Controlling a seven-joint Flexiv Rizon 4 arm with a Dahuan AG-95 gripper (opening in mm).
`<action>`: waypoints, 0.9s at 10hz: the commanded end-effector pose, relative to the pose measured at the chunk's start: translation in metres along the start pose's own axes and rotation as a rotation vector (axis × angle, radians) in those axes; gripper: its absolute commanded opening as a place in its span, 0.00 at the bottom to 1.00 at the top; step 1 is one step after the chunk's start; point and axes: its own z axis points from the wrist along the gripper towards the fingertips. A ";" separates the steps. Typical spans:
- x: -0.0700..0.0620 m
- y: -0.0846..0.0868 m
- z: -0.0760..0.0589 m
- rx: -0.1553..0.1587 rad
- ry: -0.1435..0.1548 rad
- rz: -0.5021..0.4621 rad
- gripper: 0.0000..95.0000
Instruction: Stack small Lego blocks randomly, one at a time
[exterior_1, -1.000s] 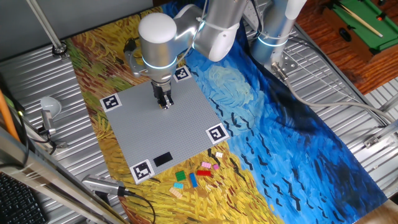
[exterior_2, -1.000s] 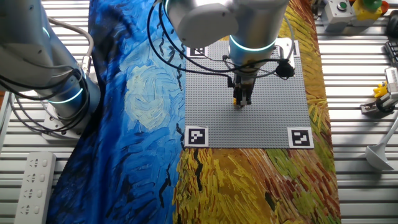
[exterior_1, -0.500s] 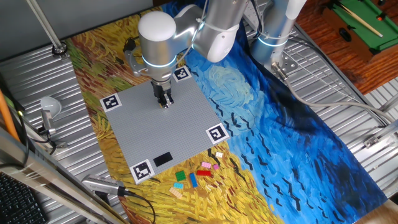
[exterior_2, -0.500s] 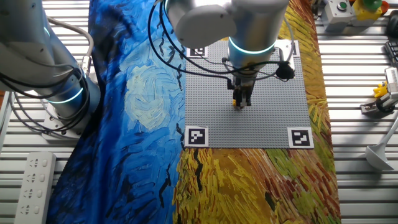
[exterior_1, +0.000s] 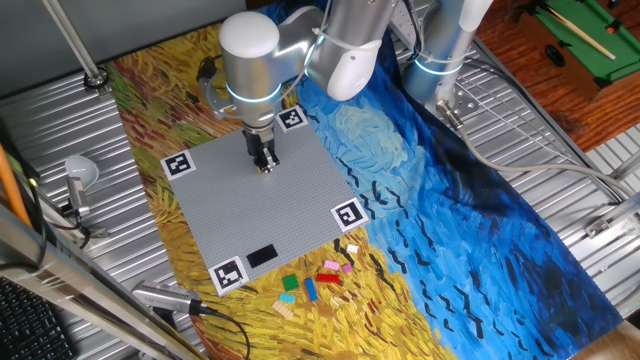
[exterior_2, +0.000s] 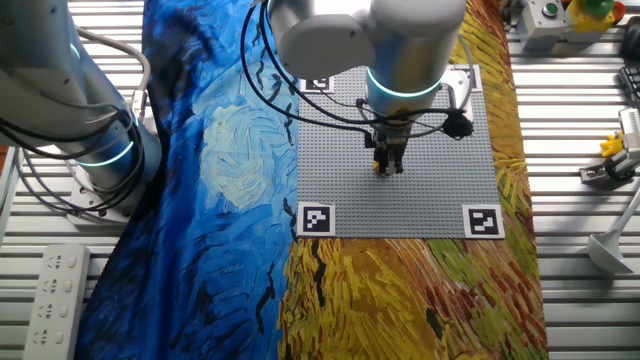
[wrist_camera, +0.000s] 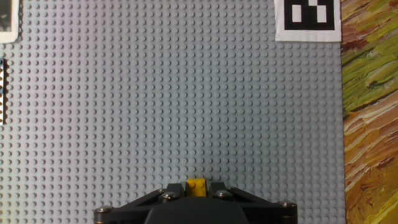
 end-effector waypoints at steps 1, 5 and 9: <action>0.000 0.001 0.002 0.001 -0.002 -0.002 0.00; 0.002 0.003 0.004 0.005 -0.003 -0.004 0.00; 0.002 0.001 0.004 0.017 -0.002 0.001 0.00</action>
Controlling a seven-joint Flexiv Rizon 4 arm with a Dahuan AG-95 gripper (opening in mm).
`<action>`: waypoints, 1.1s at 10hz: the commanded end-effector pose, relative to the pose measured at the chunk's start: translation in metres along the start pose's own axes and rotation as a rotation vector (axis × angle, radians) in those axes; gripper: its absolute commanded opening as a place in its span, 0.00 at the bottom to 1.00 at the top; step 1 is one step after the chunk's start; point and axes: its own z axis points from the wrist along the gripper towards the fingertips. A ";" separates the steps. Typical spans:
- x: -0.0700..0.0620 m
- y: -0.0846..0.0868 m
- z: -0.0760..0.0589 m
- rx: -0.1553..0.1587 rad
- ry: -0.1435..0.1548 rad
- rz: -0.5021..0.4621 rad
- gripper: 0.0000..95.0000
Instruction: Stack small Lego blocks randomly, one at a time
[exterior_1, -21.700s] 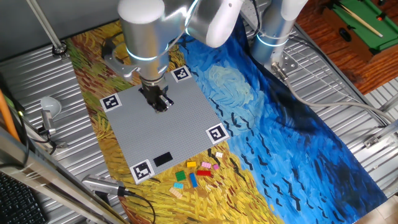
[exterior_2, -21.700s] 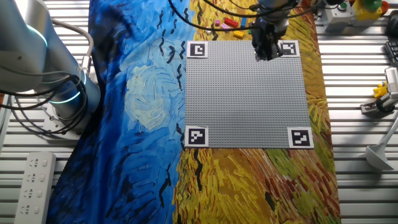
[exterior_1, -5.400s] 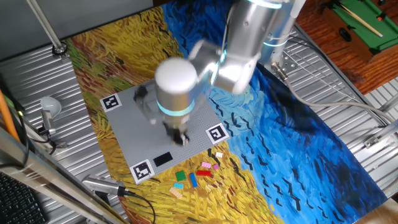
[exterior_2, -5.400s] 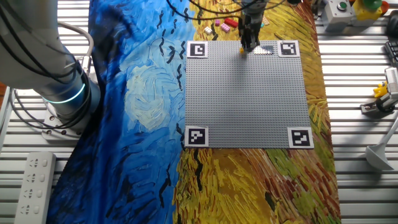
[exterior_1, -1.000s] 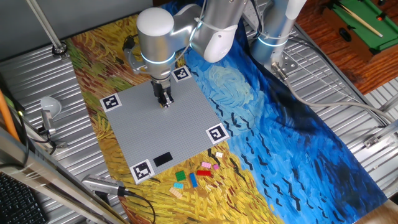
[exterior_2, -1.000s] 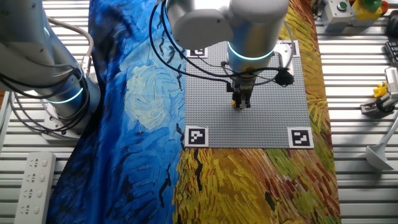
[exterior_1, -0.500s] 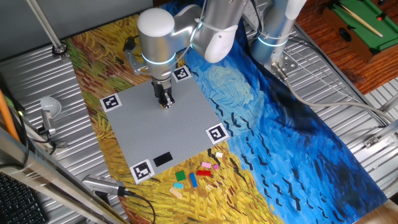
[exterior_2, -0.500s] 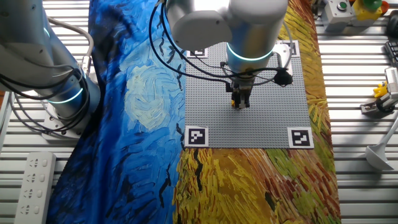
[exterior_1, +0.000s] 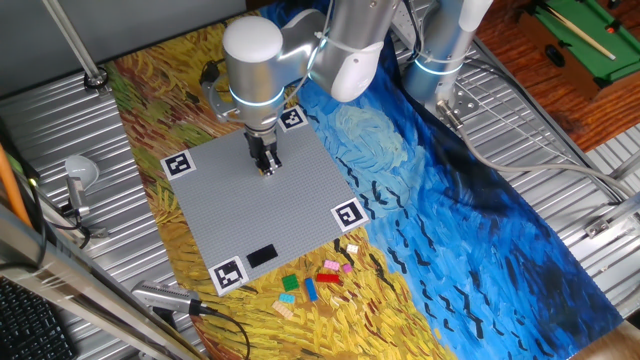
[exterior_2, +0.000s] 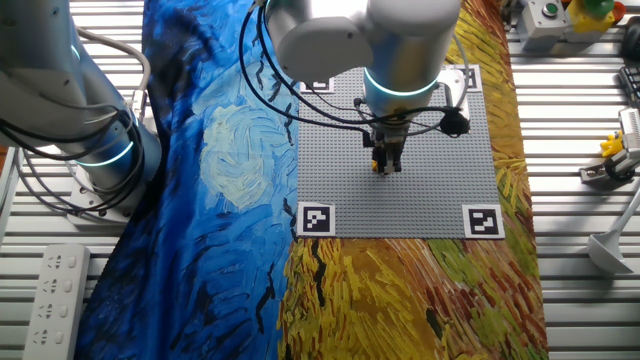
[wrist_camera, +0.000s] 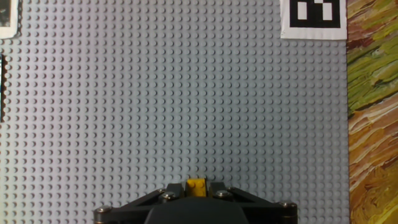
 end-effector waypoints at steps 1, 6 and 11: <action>0.000 -0.001 0.000 0.001 0.000 0.001 0.00; -0.002 -0.001 0.000 0.000 -0.002 0.006 0.00; -0.002 -0.003 0.001 -0.001 -0.002 0.007 0.00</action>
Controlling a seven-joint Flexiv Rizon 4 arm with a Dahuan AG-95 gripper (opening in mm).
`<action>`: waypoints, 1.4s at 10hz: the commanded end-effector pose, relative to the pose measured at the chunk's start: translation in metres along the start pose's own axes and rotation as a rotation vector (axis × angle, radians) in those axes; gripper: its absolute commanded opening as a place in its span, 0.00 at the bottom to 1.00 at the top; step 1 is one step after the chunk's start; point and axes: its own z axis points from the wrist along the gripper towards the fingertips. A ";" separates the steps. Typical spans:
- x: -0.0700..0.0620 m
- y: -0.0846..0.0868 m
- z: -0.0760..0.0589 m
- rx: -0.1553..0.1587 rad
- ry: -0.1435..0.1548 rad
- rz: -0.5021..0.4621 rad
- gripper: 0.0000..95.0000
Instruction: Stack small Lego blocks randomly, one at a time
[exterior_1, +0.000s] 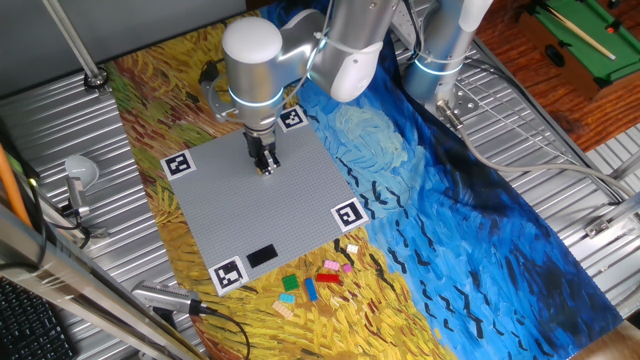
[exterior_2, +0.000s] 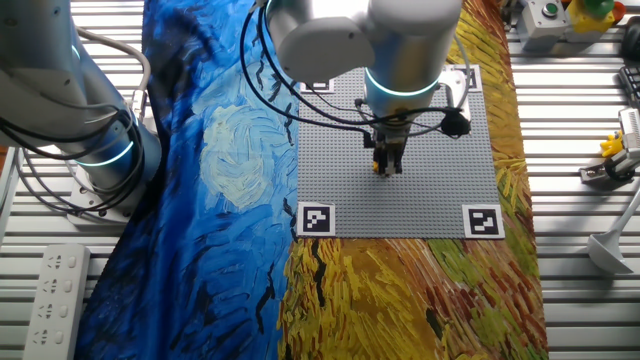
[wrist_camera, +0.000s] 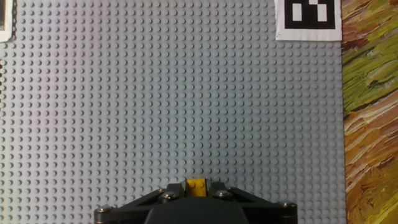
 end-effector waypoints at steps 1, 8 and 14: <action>0.000 0.000 0.001 -0.001 0.001 -0.001 0.00; -0.001 0.001 0.001 -0.011 -0.002 -0.001 0.00; -0.001 0.001 0.001 -0.011 -0.003 -0.008 0.20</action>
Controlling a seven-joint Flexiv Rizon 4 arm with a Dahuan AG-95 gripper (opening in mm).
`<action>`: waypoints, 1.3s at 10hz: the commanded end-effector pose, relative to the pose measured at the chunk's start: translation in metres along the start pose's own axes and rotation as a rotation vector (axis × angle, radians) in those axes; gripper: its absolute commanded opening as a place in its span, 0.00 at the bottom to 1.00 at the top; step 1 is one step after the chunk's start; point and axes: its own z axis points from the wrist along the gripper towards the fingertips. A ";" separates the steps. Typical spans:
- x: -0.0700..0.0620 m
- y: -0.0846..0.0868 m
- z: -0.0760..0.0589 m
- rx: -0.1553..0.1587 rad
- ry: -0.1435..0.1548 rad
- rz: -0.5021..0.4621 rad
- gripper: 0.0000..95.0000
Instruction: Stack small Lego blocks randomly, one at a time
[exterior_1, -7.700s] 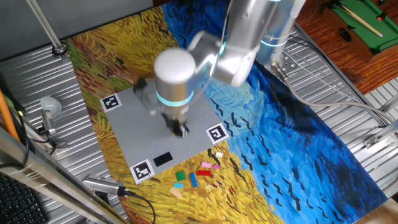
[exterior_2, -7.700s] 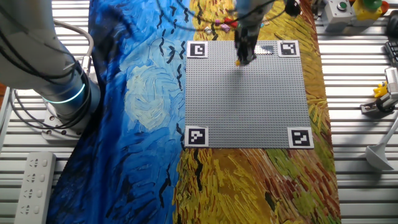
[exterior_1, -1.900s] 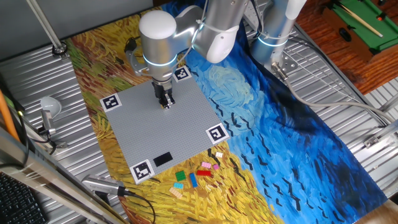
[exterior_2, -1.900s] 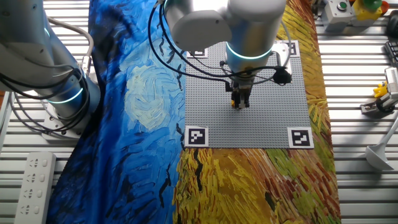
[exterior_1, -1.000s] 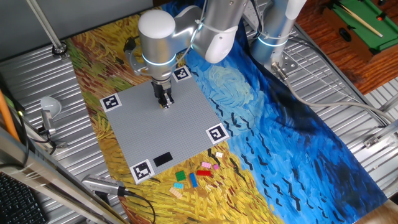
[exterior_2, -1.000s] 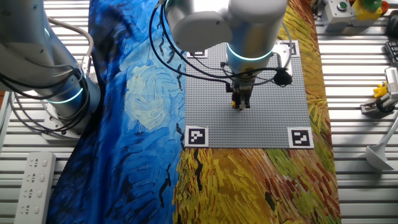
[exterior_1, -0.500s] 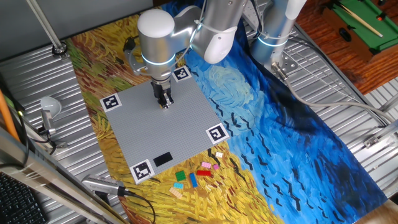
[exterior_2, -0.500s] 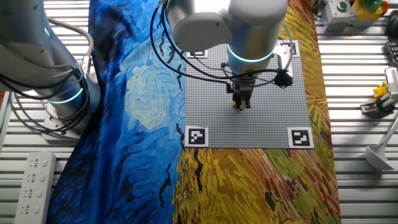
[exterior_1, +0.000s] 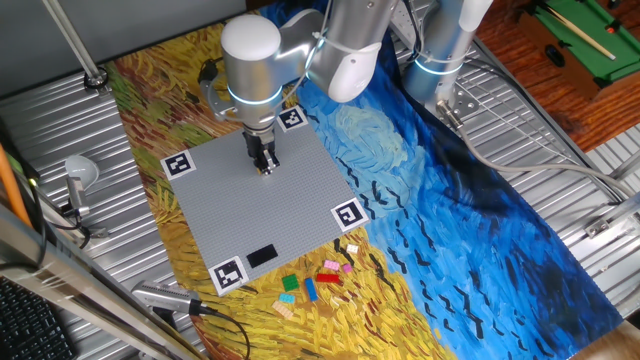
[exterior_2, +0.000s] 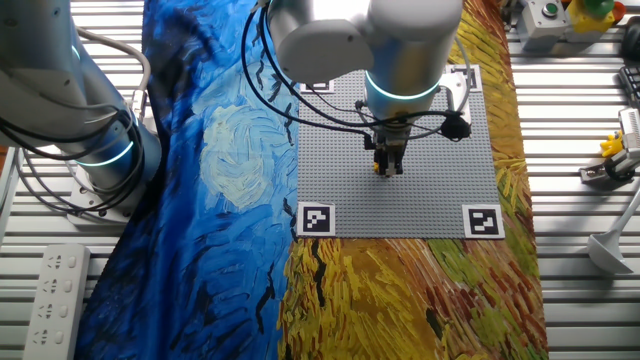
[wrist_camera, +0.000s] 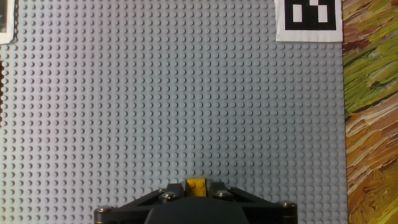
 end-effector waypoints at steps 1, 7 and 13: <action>0.000 0.000 0.001 -0.001 -0.002 -0.003 0.20; 0.000 0.001 0.001 -0.002 -0.003 -0.012 0.20; 0.000 0.001 0.000 -0.002 -0.001 -0.015 0.20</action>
